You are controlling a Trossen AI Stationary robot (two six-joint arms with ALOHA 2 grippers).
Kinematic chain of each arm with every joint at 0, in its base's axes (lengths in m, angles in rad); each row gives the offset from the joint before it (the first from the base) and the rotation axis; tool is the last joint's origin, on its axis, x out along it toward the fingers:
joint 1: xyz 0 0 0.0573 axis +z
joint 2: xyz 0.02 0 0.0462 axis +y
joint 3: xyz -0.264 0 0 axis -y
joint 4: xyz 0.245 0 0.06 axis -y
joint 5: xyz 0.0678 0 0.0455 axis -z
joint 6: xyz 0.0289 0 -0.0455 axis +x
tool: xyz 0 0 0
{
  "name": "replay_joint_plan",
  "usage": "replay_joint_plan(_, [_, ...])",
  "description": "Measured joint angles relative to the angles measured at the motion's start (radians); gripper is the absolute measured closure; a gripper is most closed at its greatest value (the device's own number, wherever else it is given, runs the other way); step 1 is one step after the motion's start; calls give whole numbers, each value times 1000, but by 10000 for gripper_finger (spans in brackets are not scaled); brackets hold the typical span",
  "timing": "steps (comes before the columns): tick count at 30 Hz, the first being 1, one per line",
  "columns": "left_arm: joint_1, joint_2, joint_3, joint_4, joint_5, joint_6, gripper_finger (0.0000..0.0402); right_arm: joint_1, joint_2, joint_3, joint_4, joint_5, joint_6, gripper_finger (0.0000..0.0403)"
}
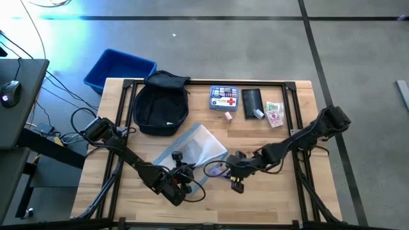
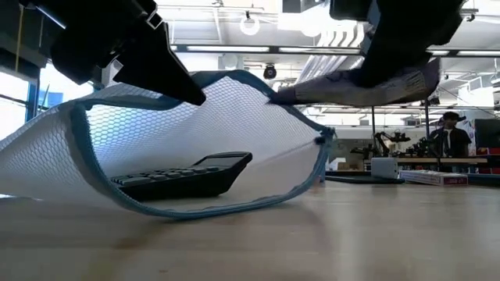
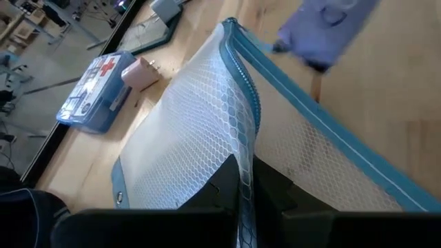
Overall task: Unpack backpack
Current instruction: Put the purple chocolate bar in the blue zipper bag
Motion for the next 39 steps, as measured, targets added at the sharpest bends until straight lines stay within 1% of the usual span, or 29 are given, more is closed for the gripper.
replay_joint_plan(3, [1,0,0,3,0,0,402,-43,48,0,-26,34,28,403])
replay_joint_plan(6, [0,0,0,8,0,13,402,-101,100,0,-22,101,73,403])
replay_joint_plan(9, [-3,0,0,39,15,70,402,-165,141,0,4,202,87,403])
replay_joint_plan(11, [-3,0,0,60,23,97,402,-197,161,0,48,233,45,403])
replay_joint_plan(14, [-4,0,0,61,28,104,402,-226,176,0,162,231,-45,395])
replay_joint_plan(16, [-4,0,0,55,29,104,402,-232,183,0,216,223,-78,378])
replay_joint_plan(18, [-4,0,0,52,29,104,402,-232,186,0,241,223,-98,351])
replay_joint_plan(23, [-4,0,0,51,30,104,402,-206,186,0,247,277,-136,265])
replay_joint_plan(25, [-4,0,0,52,34,103,402,-191,182,0,249,282,-156,234])
replay_joint_plan(27, [-4,0,0,51,34,104,402,-168,175,10,246,280,-188,212])
replay_joint_plan(29, [-4,0,0,47,36,103,402,-142,167,26,231,256,-221,201])
replay_joint_plan(33, [-4,0,0,47,37,103,402,-97,172,44,202,92,-228,204])
replay_joint_plan(35, [-4,0,0,48,37,103,402,-80,187,43,186,89,-206,216])
replay_joint_plan(39, [-4,0,0,48,37,104,402,-99,243,43,126,149,-157,253])
